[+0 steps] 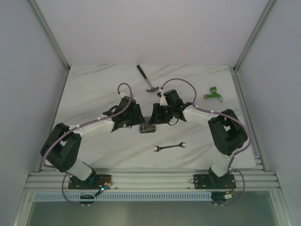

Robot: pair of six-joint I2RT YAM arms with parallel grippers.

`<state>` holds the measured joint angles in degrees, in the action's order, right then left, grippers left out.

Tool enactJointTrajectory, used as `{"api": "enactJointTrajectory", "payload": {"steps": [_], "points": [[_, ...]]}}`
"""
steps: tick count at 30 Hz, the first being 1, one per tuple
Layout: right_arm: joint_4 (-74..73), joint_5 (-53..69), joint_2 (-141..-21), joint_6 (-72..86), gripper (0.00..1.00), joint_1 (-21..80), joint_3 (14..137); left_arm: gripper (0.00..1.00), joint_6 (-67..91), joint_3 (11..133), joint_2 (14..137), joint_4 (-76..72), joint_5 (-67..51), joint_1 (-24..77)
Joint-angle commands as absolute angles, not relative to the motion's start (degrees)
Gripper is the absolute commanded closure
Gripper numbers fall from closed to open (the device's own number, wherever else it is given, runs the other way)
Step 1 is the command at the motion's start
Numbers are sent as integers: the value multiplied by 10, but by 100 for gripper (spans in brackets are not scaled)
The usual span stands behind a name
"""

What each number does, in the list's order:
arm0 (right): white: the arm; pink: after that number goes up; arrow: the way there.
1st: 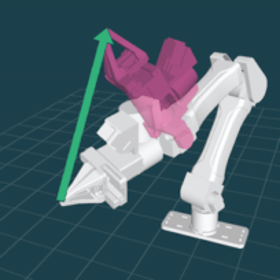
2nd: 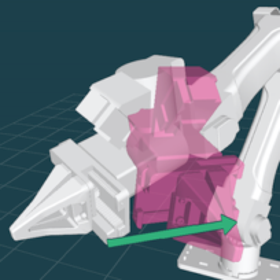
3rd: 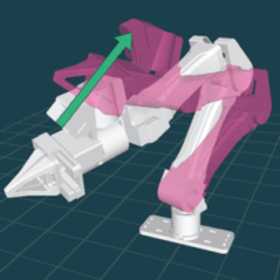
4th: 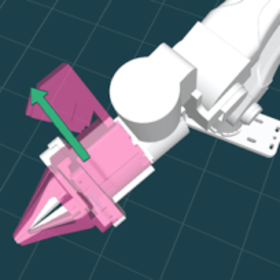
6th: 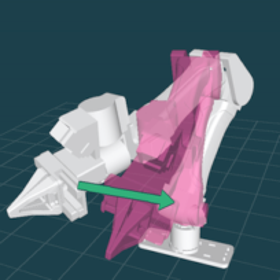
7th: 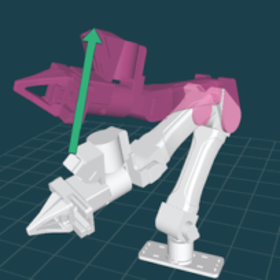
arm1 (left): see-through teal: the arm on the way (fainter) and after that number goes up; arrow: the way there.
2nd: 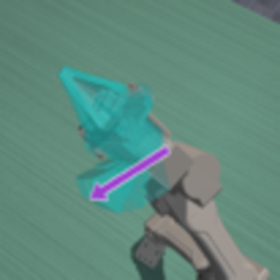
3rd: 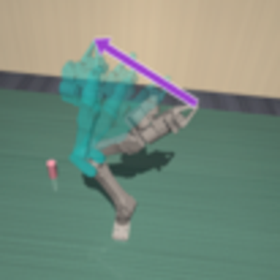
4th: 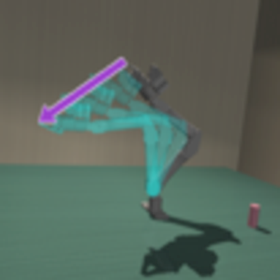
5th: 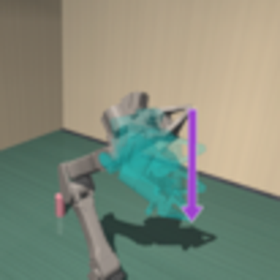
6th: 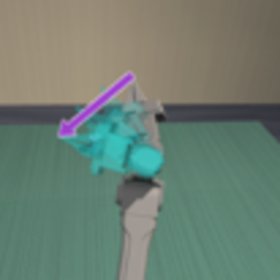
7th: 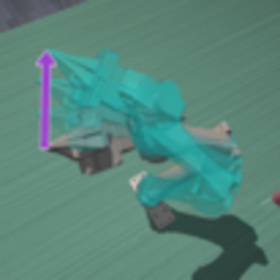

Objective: Snap on the fuse box
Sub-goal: Close the fuse box cover on the fuse box base.

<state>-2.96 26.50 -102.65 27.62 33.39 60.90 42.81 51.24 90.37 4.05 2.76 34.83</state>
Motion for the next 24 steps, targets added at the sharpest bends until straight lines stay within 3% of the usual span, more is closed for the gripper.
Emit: {"api": "enactJointTrajectory", "payload": {"steps": [1,7,16,24], "points": [[-49,243,-989,254,49,337,613,39,424,472,838,40,17,347],[-55,230,-989,249,51,338,612,46,429,423,776,53,9,374],[-56,225,-996,252,53,338,615,52,427,408,800,68,33,415],[-59,220,-992,250,54,338,616,47,434,432,824,66,52,401]]}}
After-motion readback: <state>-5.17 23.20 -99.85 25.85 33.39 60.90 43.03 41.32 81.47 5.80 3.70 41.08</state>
